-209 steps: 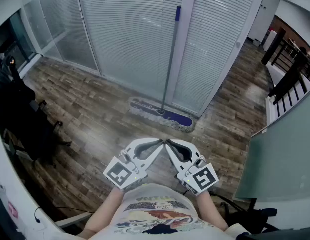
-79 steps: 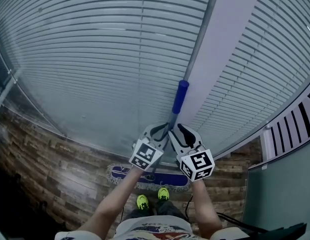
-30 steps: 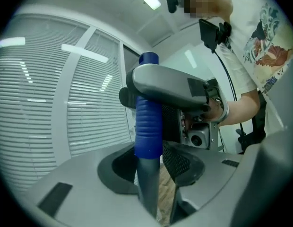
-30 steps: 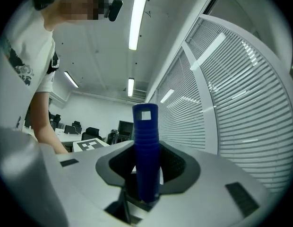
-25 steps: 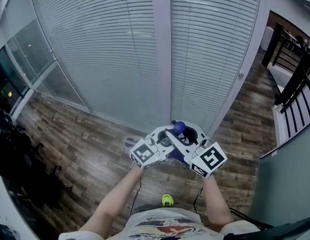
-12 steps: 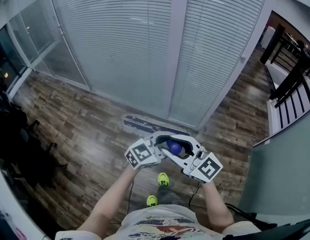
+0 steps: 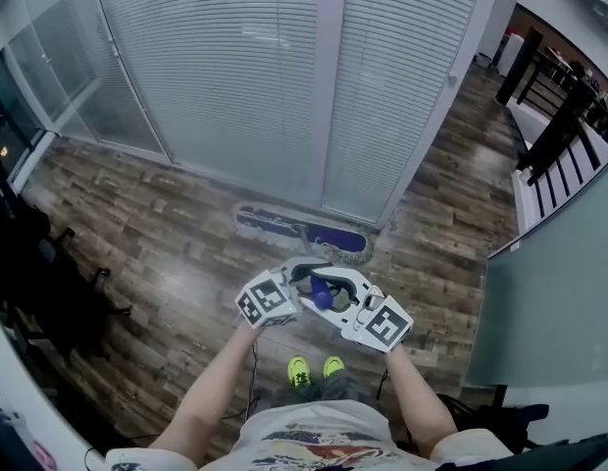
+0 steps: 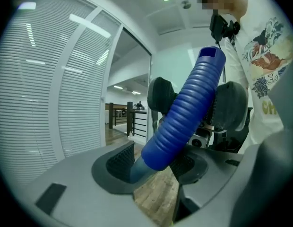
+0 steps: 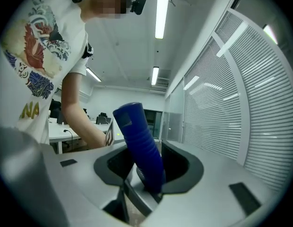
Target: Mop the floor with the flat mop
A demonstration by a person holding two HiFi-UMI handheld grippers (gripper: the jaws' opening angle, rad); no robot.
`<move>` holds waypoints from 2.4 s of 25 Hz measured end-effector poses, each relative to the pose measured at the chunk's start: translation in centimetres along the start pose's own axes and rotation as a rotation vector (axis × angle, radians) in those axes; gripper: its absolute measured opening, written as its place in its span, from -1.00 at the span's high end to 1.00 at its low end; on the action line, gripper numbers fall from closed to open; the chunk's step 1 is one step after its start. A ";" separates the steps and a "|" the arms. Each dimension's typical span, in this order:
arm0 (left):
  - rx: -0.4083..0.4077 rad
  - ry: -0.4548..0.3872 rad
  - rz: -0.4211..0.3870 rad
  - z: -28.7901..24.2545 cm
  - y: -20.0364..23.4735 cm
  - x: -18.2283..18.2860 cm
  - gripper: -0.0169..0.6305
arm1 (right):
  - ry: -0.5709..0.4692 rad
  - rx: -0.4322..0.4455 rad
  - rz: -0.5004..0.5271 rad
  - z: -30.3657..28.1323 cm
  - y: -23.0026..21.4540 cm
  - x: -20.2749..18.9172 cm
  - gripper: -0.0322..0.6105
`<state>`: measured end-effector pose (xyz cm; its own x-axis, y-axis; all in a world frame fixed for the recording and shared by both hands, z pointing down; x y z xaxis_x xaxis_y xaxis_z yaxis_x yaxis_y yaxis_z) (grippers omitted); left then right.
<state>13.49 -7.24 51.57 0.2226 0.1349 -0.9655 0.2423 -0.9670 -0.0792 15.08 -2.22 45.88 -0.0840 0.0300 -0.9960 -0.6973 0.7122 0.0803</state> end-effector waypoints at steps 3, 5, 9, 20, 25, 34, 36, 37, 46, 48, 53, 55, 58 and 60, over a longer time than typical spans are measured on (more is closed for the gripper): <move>-0.013 0.029 0.015 -0.8 -3.2 -0.9 0.30 | 0.030 0.003 -0.014 2.0 2.6 -1.4 0.39; -0.017 0.043 0.020 -1.2 -5.9 -1.3 0.28 | 0.030 0.007 -0.033 3.5 4.8 -2.0 0.38; -0.027 0.067 0.007 -1.5 -11.5 -1.0 0.27 | 0.008 0.008 -0.058 6.6 9.5 -2.1 0.36; 0.011 0.085 0.017 -2.9 -33.6 -1.0 0.27 | 0.062 0.082 -0.084 19.1 27.7 -3.0 0.33; 0.003 0.109 0.026 -2.3 -41.0 -0.7 0.27 | 0.077 0.102 -0.088 22.3 34.3 -2.8 0.33; -0.035 0.125 -0.012 -3.3 -43.7 -0.7 0.27 | 0.034 0.093 -0.103 24.4 36.1 -3.6 0.31; -0.040 0.116 -0.024 -3.3 -42.6 -0.5 0.27 | -0.035 0.092 -0.124 23.9 35.0 -3.2 0.28; -0.037 0.106 -0.026 -3.3 -42.0 -0.3 0.27 | -0.086 0.090 -0.146 23.6 34.4 -2.6 0.28; -0.035 0.020 -0.008 -3.1 -33.3 0.9 0.27 | -0.196 0.104 -0.255 19.3 26.4 -0.7 0.25; -0.031 0.008 -0.004 -2.9 -30.5 0.7 0.27 | -0.195 0.104 -0.260 17.6 24.1 -0.7 0.25; -0.023 -0.004 0.001 -2.4 -22.0 0.2 0.27 | -0.172 0.104 -0.252 12.9 17.1 -1.2 0.25; -0.025 -0.003 0.003 -2.3 -18.6 -0.1 0.27 | -0.179 0.096 -0.250 11.1 14.2 -1.3 0.25; -0.029 -0.002 -0.001 -2.1 -13.6 -0.8 0.27 | -0.178 0.086 -0.244 8.2 10.2 -1.9 0.25; -0.032 -0.001 -0.005 -2.0 -10.5 -1.3 0.27 | -0.170 0.083 -0.234 6.3 7.7 -2.4 0.25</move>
<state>12.50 3.12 54.15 0.2200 0.1396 -0.9655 0.2735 -0.9588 -0.0763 14.46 7.61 48.61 0.1981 -0.0297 -0.9797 -0.6227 0.7681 -0.1492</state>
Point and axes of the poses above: the fingertips, and each gripper's own axes: z backward along the fingers, y to its left, x out of its top, the point moved 6 cm from there along z, backward along the fingers, and after that the axes turned 7 degrees about -z, right-handed, at the moved point
